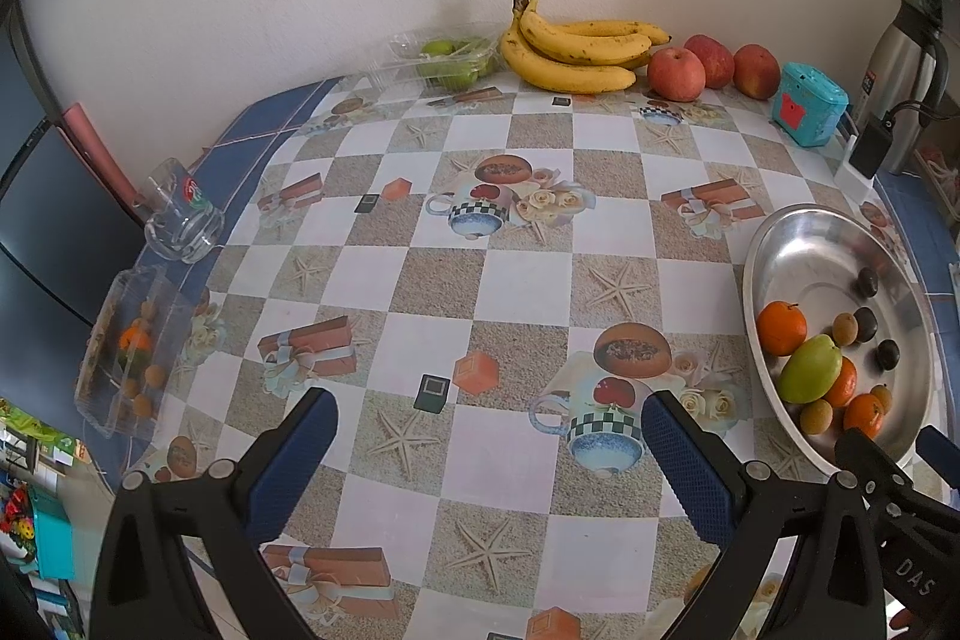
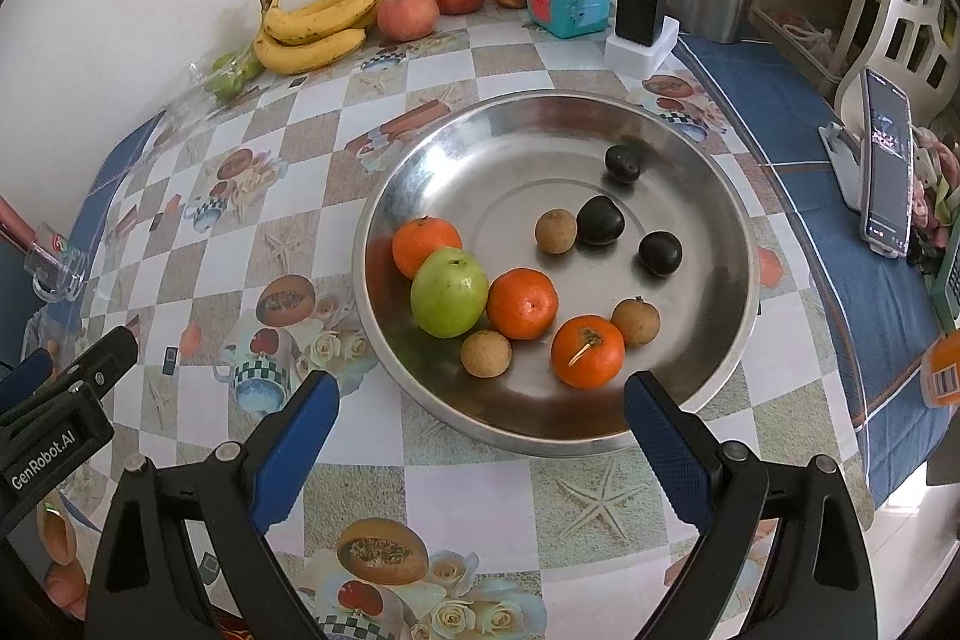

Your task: Organize fruits

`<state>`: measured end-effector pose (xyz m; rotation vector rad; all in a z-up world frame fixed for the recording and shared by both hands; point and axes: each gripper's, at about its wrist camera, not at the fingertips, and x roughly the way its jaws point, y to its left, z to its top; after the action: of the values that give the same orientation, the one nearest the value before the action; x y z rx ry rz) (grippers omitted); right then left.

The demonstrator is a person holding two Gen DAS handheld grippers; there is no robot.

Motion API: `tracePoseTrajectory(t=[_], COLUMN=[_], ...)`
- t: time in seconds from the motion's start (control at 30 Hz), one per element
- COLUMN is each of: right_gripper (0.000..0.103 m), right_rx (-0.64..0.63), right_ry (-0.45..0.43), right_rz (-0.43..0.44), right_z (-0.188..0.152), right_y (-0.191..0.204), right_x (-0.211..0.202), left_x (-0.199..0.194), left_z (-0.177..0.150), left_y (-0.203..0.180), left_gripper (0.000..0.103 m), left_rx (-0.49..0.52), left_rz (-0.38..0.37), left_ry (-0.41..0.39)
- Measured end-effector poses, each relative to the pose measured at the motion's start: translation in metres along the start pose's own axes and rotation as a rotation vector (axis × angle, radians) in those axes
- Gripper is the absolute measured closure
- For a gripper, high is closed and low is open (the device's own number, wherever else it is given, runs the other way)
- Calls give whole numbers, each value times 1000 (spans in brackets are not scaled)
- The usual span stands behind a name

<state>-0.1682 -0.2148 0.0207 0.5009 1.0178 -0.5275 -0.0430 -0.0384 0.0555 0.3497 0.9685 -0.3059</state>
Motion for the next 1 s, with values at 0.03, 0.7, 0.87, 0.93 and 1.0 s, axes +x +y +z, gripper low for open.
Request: tracePoseTrajectory(t=[0.03, 0.7, 0.87, 0.93, 1.0], right_gripper=[7, 7, 7, 7, 7], right_rx=[-1, -7, -5, -2, 1], right_ry=[1, 6, 3, 0, -6], right_rz=[0, -3, -4, -7, -8], right_z=[0, 0, 0, 1, 1], right_y=[0, 3, 2, 2, 1], right_x=[0, 3, 2, 1, 0], left_x=[0, 3, 5, 6, 6], left_z=[0, 0, 1, 1, 1], left_y=[0, 4, 5, 5, 5], left_gripper=[0, 0, 0, 0, 0], left_rx=[0, -13, -19, -20, -23], left_rz=[0, -9, -15, -16, -17], left_ry=[0, 13, 23, 27, 30])
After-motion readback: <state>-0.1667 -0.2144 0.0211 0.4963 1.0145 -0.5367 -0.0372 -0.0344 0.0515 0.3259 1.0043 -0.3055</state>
